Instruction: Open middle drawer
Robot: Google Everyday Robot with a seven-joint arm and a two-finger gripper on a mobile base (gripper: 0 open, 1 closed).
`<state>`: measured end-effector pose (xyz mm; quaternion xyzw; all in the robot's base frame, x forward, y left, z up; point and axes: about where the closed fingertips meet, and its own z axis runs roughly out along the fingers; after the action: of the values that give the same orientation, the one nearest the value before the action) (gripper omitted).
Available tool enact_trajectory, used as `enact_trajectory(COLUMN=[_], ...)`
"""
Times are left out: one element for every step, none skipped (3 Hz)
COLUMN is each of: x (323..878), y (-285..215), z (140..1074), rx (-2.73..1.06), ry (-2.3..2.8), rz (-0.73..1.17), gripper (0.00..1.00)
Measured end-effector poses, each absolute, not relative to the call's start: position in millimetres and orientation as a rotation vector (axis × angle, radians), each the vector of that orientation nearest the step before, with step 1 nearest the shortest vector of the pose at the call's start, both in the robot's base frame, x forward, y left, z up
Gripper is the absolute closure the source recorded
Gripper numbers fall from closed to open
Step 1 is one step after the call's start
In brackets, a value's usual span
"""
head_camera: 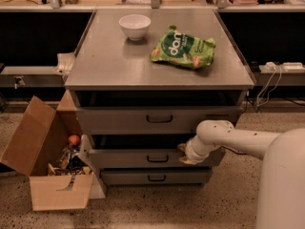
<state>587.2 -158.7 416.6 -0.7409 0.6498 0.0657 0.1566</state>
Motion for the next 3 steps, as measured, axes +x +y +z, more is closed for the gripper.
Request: enact_trajectory(x=[587.2, 587.2, 587.2], y=[-158.7, -158.6, -158.6], z=[416.6, 416.5, 416.5], rx=[-2.121, -2.121, -2.121], ry=[1.860, 1.860, 1.860], rz=[0.188, 0.188, 0.188], gripper=[0.63, 0.32, 0.07])
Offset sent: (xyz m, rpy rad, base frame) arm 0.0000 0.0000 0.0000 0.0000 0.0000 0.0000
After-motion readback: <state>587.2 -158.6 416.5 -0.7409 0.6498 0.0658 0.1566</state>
